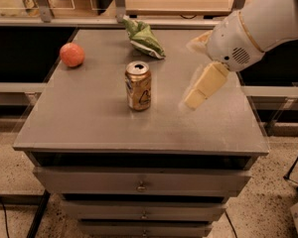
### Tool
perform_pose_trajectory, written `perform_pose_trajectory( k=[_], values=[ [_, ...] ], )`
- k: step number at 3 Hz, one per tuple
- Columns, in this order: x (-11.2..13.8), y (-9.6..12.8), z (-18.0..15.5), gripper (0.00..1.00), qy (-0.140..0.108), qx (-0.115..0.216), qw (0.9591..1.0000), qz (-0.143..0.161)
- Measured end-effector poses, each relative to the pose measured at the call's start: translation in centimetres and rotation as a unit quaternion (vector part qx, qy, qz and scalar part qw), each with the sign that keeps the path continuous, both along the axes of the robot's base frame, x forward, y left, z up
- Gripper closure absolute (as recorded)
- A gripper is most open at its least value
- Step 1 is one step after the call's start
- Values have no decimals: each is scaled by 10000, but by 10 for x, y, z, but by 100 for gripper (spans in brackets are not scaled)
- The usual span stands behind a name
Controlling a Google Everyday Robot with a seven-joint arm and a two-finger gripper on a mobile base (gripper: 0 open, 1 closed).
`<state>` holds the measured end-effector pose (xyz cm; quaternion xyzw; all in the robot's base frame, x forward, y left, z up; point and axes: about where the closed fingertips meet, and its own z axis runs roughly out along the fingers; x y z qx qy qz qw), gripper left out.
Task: Move orange can near apple
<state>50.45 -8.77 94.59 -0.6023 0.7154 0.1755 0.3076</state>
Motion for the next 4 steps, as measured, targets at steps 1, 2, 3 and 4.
perform_pose_trajectory(
  k=[1, 2, 3, 4],
  values=[
    [15, 28, -4, 0, -3, 379, 9992, 157],
    [32, 48, -14, 0, 53, 639, 9977, 220],
    [44, 62, -26, 0, 193, 877, 9957, 214],
    [51, 77, -35, 0, 324, 1181, 9921, 258]
  ],
)
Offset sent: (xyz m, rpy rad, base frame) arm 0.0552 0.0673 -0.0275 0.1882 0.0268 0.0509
